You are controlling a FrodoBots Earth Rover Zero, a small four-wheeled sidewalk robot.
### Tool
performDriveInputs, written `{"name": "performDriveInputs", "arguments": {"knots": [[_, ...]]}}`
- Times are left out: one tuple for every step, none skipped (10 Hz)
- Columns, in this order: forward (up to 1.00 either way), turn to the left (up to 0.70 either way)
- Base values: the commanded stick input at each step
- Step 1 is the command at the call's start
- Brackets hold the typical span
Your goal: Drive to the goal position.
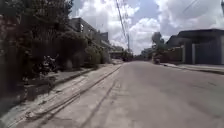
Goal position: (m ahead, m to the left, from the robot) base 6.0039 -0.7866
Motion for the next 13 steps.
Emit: {"name": "performDriveInputs", "arguments": {"knots": [[1.0, -0.03], [1.0, -0.04], [1.0, -0.04], [1.0, -0.04], [1.0, -0.04], [1.0, -0.04], [1.0, -0.04], [1.0, -0.04], [1.0, -0.04], [1.0, -0.04], [1.0, -0.23], [1.0, -0.39], [1.0, -0.39]]}}
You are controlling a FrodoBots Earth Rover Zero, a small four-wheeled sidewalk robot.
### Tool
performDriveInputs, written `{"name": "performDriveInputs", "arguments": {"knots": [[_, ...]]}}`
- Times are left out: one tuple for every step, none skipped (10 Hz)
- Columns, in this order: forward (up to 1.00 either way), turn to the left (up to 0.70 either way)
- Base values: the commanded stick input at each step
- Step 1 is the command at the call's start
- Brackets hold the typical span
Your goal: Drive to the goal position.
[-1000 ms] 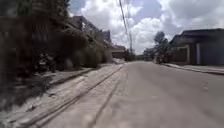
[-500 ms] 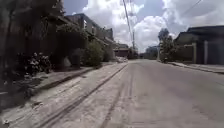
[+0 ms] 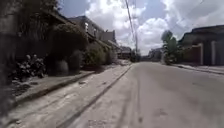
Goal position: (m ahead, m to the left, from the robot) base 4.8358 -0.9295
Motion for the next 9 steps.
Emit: {"name": "performDriveInputs", "arguments": {"knots": [[1.0, -0.39], [1.0, -0.39], [1.0, -0.39], [1.0, -0.33], [1.0, 0.0], [1.0, 0.0], [1.0, 0.0], [1.0, 0.0], [1.0, 0.0]]}}
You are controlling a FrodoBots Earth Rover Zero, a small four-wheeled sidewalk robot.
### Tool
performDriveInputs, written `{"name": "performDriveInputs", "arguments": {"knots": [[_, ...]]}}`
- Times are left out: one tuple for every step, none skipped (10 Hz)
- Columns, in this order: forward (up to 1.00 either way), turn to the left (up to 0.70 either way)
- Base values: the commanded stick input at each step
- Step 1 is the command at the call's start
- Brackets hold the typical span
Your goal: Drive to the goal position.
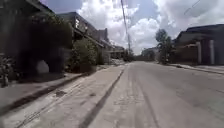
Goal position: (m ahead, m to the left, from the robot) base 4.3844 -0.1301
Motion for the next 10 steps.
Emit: {"name": "performDriveInputs", "arguments": {"knots": [[1.0, 0.0], [1.0, 0.0], [1.0, 0.0], [1.0, 0.0], [1.0, 0.0], [1.0, 0.0], [1.0, 0.0], [1.0, 0.0], [1.0, 0.0], [1.0, 0.0]]}}
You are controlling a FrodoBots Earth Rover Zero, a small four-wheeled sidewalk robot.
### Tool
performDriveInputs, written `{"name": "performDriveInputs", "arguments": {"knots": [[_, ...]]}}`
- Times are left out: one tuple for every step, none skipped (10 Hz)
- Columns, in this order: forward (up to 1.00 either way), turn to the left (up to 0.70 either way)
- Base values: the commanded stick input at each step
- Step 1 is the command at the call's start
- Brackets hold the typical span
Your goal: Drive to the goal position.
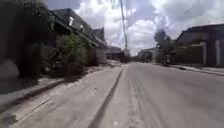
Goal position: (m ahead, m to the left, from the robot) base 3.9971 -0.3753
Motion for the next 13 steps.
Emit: {"name": "performDriveInputs", "arguments": {"knots": [[1.0, 0.0], [1.0, 0.0], [1.0, 0.0], [1.0, 0.0], [1.0, 0.0], [1.0, 0.0], [1.0, 0.0], [1.0, 0.0], [1.0, 0.0], [1.0, 0.0], [1.0, 0.0], [1.0, 0.0], [1.0, 0.0]]}}
